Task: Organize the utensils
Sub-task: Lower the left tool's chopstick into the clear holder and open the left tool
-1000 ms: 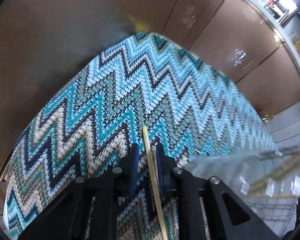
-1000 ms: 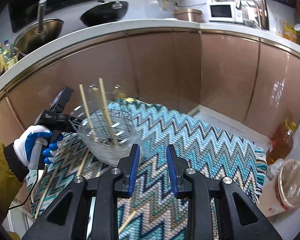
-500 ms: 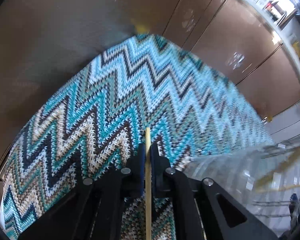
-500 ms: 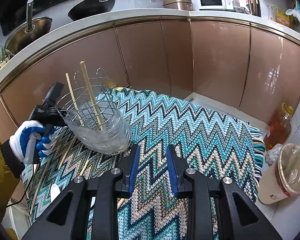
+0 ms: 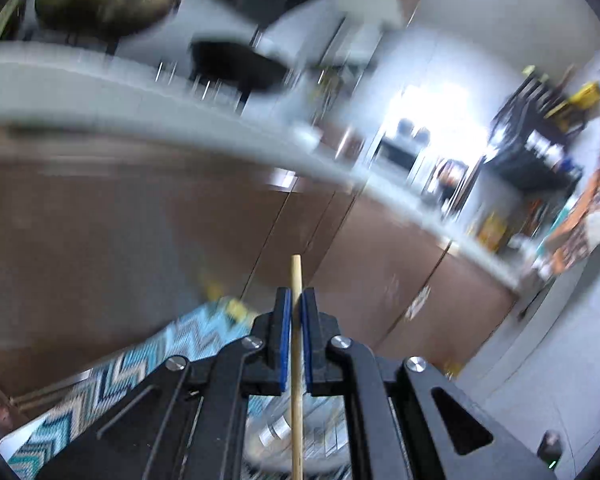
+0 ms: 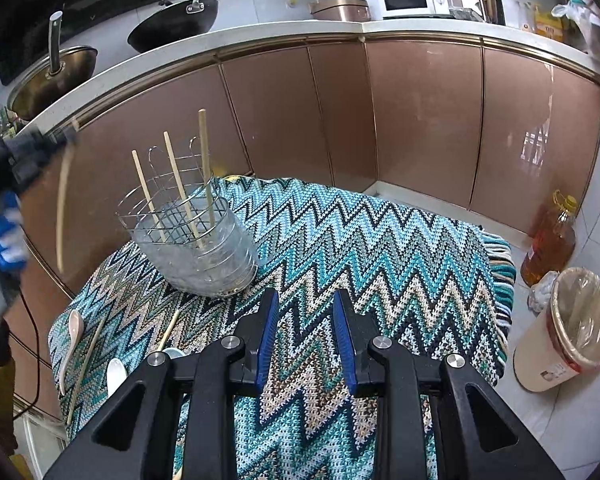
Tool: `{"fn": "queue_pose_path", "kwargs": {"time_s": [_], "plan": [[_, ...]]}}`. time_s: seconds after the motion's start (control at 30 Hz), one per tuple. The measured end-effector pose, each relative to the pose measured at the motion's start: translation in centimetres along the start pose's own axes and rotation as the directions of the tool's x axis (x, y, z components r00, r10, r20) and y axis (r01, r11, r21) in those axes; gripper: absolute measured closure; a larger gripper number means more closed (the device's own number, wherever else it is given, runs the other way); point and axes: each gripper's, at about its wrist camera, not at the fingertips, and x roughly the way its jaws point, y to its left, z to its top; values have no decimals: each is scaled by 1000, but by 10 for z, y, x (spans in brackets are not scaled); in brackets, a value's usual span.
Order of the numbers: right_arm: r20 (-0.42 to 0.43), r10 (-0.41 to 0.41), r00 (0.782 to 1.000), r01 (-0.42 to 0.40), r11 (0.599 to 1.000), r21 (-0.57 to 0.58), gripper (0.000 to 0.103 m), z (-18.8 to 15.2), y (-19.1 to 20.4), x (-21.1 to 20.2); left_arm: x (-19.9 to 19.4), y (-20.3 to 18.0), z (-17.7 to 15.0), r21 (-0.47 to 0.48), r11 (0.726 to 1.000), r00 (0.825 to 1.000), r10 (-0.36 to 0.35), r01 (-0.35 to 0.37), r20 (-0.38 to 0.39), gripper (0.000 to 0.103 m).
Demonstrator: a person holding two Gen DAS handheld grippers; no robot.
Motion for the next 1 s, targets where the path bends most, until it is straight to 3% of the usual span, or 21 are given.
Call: {"fn": "queue_pose_path", "kwargs": {"time_s": [0.13,0.2,0.37,0.53,0.63,0.73,1.0], "plan": [[0,-2,1000,2,1000,0,75,-2,0,0,-8,-29,8,26,999,987,16,-21,161,98],[-3,-4,1000,4,1000,0,75,-2,-1,2,-1,-41,2,27,998,971,57,-65,234,98],[-16,-14,1000,14,1000,3,75,-5,-6,10,40,-48,-25,31,988,949,137,-152,284,98],[-29,-9,1000,10,999,33,74,-8,-12,17,78,-44,-75,73,974,952,192,-215,237,97],[-35,-2,999,4,999,36,74,-11,-10,18,81,-53,-97,134,964,957,200,-231,208,94],[-39,5,999,-4,1000,30,74,-13,-5,17,78,-60,-106,164,961,964,192,-223,185,80],[-42,27,999,-26,1000,7,74,-18,13,3,33,-67,-105,221,950,971,190,-219,145,73]]}}
